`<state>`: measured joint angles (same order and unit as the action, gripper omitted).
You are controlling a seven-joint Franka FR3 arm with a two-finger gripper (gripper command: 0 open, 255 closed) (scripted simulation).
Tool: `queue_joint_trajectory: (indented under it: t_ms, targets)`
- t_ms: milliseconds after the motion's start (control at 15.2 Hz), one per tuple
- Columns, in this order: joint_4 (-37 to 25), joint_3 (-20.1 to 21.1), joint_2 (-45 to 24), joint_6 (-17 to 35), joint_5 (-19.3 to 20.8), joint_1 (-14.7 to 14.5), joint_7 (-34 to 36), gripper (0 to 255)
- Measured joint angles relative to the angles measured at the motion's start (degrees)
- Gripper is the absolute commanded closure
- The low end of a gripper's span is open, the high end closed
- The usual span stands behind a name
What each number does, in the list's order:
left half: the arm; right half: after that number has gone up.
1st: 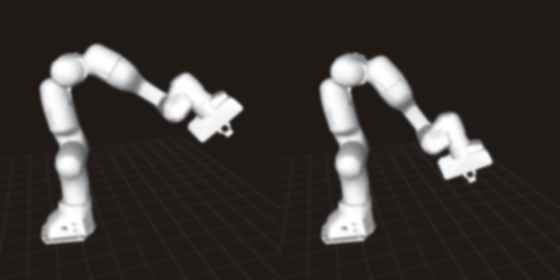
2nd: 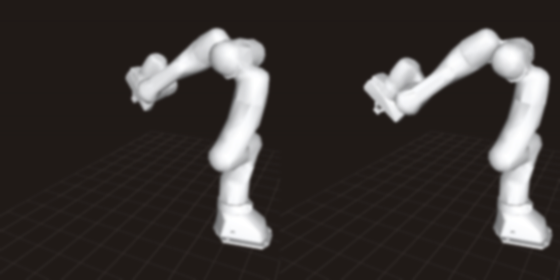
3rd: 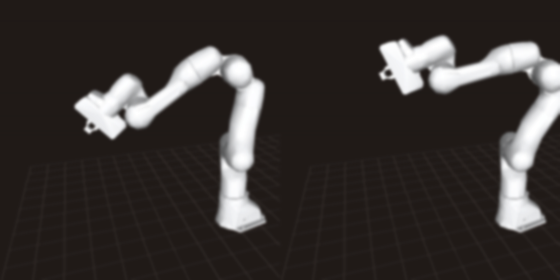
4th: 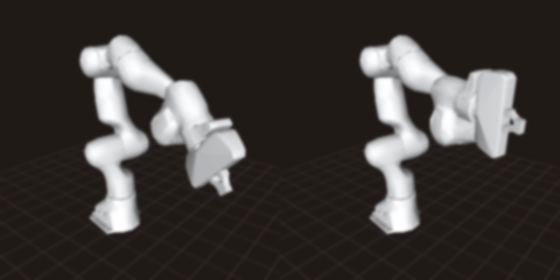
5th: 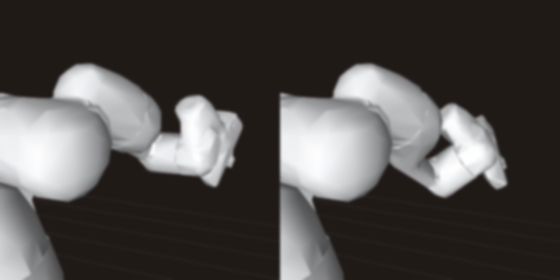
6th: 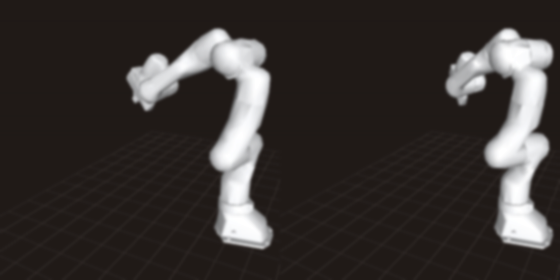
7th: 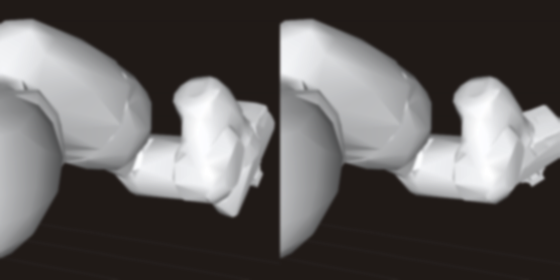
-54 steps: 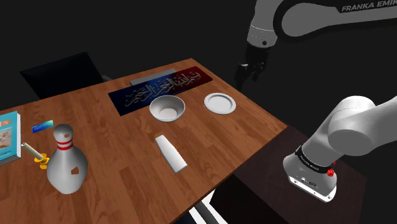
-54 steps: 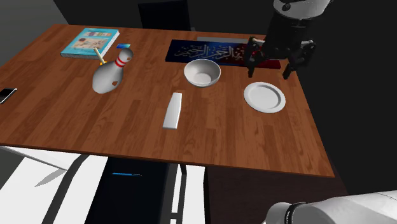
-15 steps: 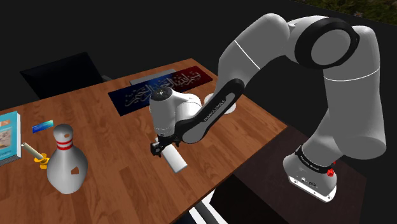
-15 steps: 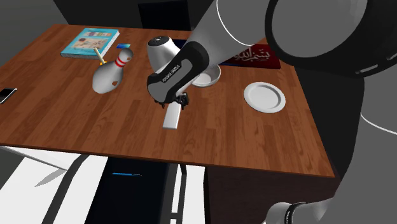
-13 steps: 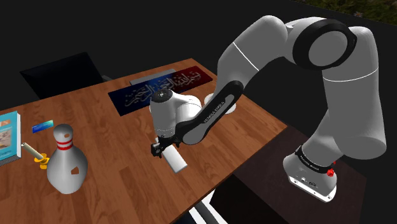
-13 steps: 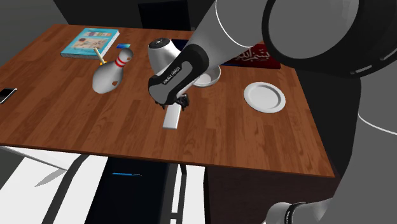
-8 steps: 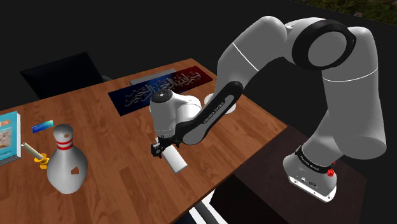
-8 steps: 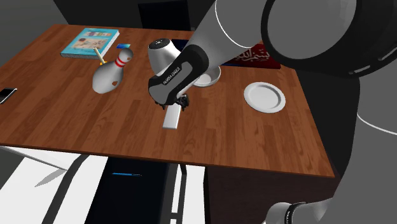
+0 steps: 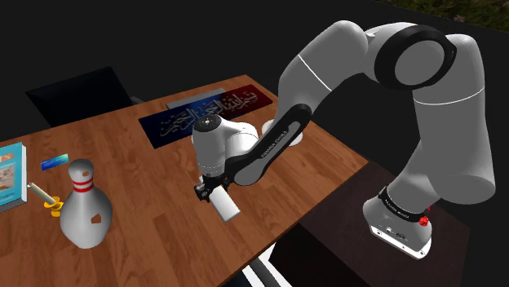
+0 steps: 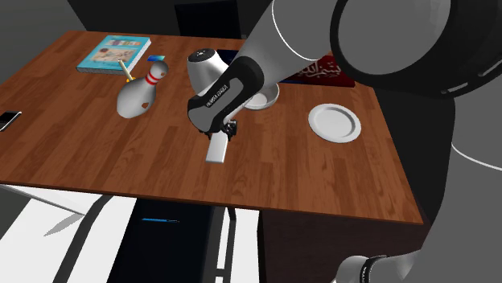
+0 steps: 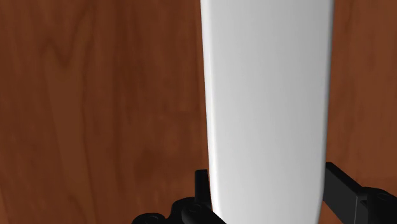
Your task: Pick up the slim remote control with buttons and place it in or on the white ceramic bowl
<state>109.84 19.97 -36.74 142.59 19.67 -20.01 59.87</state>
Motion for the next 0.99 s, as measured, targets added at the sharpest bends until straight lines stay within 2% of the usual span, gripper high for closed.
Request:
queue_joint_trajectory:
  t_ms: [396, 990]
  targets:
    - [0.1, 0.3, 0.6, -0.5, -0.3, 0.2, -0.2, 255]
    - [0.7, 2.4, 5.8, -4.9, -2.8, 1.7, -1.8, 255]
